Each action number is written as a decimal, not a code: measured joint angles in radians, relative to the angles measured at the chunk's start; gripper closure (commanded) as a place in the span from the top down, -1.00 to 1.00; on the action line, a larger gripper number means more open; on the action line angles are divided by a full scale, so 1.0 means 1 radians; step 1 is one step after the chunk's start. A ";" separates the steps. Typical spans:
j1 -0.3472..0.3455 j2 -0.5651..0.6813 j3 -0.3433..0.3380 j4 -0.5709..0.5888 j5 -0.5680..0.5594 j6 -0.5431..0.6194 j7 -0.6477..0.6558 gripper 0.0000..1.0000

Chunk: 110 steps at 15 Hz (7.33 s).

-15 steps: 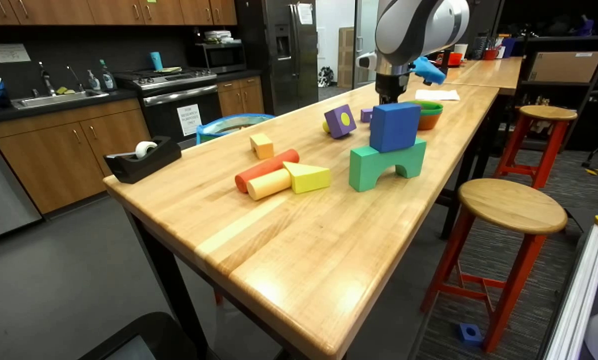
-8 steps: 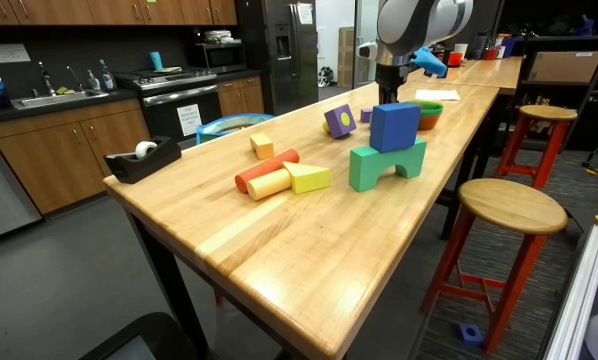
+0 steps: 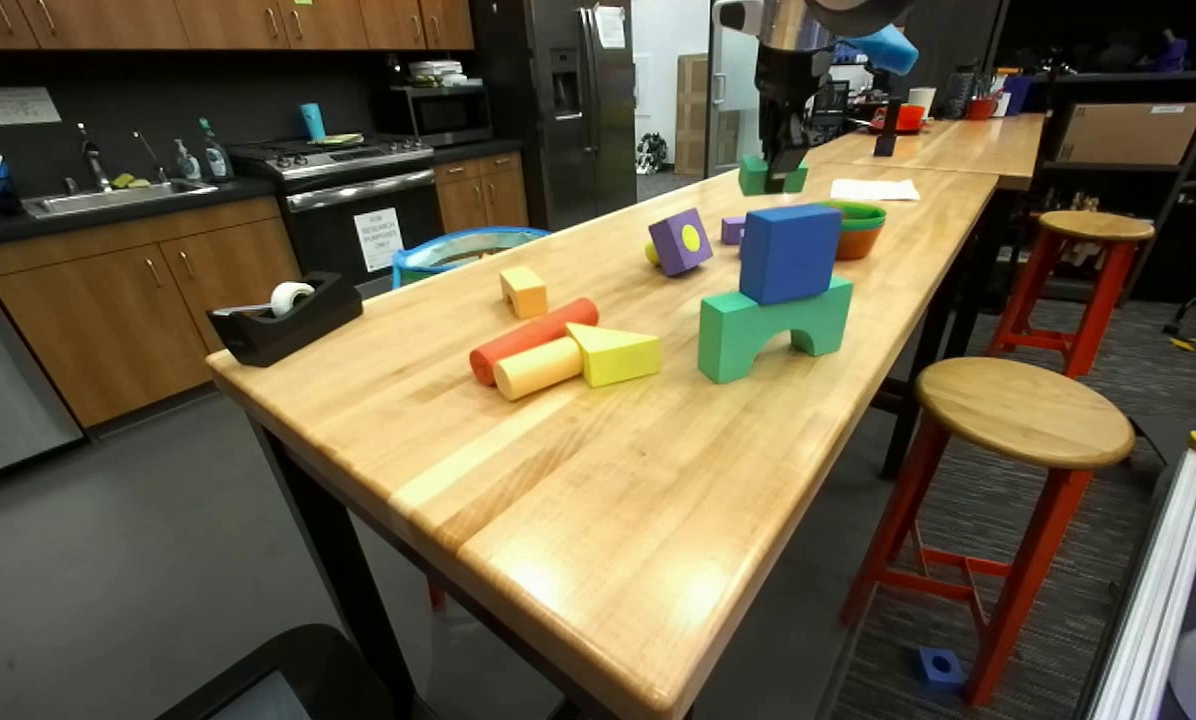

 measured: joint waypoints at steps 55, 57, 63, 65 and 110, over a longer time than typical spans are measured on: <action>0.411 -0.528 0.069 -0.130 0.267 -0.668 -0.121 -0.88; 0.396 -0.516 0.068 -0.129 0.271 -0.656 -0.118 -0.88; 0.360 -0.465 0.065 -0.126 0.280 -0.625 -0.114 -0.88; 0.352 -0.445 0.064 -0.123 0.287 -0.621 -0.114 -0.88; 0.312 -0.361 0.045 -0.116 0.349 -0.629 -0.276 0.68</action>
